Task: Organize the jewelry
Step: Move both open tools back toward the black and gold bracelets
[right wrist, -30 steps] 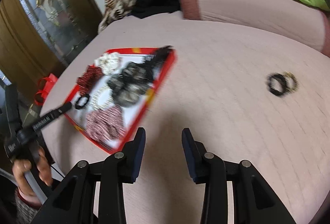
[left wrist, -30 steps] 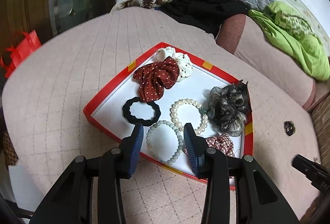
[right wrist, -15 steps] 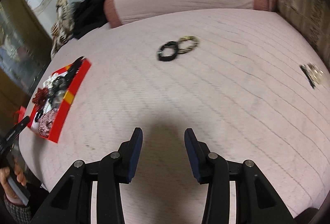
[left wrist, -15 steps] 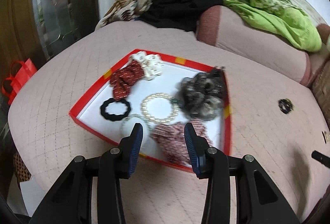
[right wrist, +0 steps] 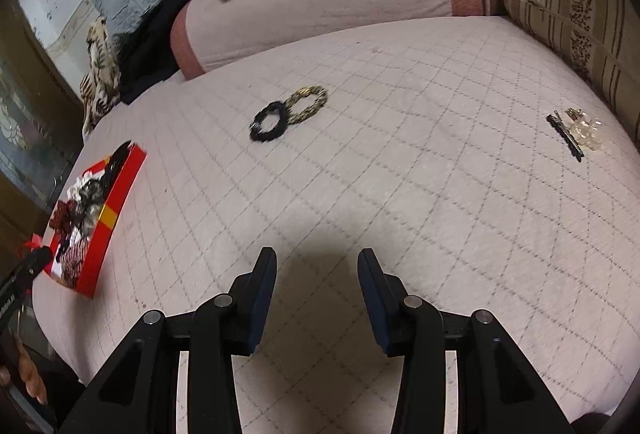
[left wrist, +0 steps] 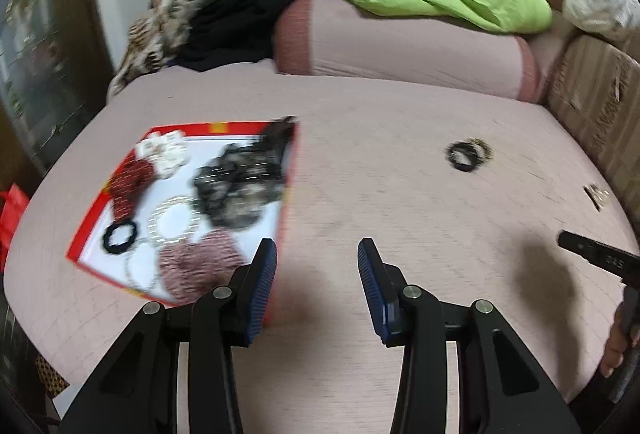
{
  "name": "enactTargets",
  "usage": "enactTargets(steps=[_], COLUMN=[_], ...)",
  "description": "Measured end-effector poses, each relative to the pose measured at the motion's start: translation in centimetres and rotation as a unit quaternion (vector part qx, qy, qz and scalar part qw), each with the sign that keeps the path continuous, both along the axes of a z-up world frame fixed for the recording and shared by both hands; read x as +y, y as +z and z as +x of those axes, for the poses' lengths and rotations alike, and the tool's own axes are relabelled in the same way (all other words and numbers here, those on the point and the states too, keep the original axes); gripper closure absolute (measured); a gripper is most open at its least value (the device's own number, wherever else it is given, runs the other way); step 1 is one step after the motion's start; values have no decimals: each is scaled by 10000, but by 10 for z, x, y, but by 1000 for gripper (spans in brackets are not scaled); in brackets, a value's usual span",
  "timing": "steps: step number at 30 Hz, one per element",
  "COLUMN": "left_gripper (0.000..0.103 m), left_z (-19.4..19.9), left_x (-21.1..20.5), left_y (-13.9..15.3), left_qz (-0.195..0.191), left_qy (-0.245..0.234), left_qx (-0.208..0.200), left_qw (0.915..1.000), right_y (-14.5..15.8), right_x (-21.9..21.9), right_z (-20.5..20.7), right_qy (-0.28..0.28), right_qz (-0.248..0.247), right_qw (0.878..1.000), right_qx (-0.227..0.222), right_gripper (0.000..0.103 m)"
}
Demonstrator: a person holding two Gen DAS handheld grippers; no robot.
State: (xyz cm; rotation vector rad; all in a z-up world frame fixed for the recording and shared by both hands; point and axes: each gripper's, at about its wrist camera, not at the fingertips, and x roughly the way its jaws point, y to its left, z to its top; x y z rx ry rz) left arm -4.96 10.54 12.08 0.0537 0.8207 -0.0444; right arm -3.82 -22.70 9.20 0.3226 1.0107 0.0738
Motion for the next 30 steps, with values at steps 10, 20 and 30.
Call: enactTargets(steps=[10, 20, 30], left_gripper=[53, 53, 53], left_z=[7, 19, 31], left_x=[-58, -79, -88], left_y=[2, -16, -28], left_qz=[407, 630, 683], left_qy=[-286, -411, -472], left_qx=[167, 439, 649], left_qw=[9986, 9962, 9944], right_y=[0, -11, -20], right_x=[-21, -39, -47], right_z=[12, 19, 25], right_qy=[2, -100, -112], right_qz=[-182, -77, 8], right_qw=[9998, 9999, 9999], right_qx=[-110, -107, -23], right_gripper=[57, 57, 57])
